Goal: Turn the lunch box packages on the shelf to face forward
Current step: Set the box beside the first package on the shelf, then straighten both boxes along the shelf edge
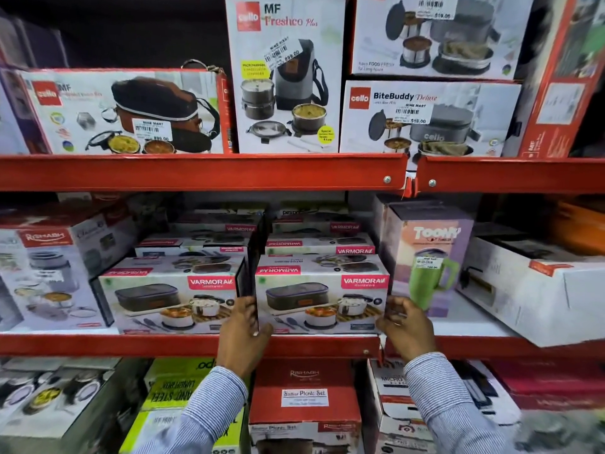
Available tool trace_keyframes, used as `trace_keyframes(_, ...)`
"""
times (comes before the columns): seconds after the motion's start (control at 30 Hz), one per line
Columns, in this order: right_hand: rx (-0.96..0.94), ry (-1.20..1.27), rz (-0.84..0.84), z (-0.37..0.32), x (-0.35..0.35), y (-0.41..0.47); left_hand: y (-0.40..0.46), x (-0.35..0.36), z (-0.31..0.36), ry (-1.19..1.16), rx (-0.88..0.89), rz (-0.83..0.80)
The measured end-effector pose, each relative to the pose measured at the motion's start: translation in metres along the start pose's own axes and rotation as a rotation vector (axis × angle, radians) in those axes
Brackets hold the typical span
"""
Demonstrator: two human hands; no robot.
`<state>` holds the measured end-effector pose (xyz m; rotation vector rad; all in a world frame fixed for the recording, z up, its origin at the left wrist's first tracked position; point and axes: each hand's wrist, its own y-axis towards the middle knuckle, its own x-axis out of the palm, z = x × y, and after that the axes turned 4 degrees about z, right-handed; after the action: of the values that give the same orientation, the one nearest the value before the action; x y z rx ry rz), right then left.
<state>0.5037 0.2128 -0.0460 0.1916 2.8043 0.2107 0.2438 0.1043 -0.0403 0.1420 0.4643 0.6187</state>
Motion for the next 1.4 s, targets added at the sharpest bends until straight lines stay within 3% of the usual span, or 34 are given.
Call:
trace_keyframes(0.13, -0.048, 0.007, 0.035, -0.003, -0.005, -0.001, 0.003, 0.001, 0.003, -0.05, -0.026, 0.012)
trace_keyframes(0.37, -0.095, -0.083, 0.04, -0.007, -0.004, -0.013, 0.001, 0.005, -0.002, 0.087, 0.09, 0.139)
trace_keyframes(0.77, -0.105, -0.102, 0.057, -0.002, -0.007, -0.028, -0.009, -0.001, -0.003, 0.082, 0.117, 0.164)
trace_keyframes(0.9, -0.172, -0.003, 0.177, -0.008, -0.002, -0.044, -0.017, -0.016, -0.003, 0.024, 0.111, 0.182)
trace_keyframes(1.03, -0.389, 0.115, 0.323, -0.031, 0.026, -0.087, -0.036, -0.054, -0.014, -0.033, 0.195, 0.302)
trace_keyframes(1.1, -0.45, 0.16, 0.237, -0.045, 0.054, -0.113, -0.04, -0.083, -0.031, -0.054, 0.211, 0.388)
trace_keyframes(1.27, -0.372, 0.242, -0.182, -0.072, 0.142, -0.154, -0.015, -0.157, -0.079, -0.095, 0.125, 0.581)
trace_keyframes(1.4, -0.298, 0.065, -0.184, -0.078, 0.198, -0.161, 0.014, -0.196, -0.118, 0.035, 0.091, 0.484)
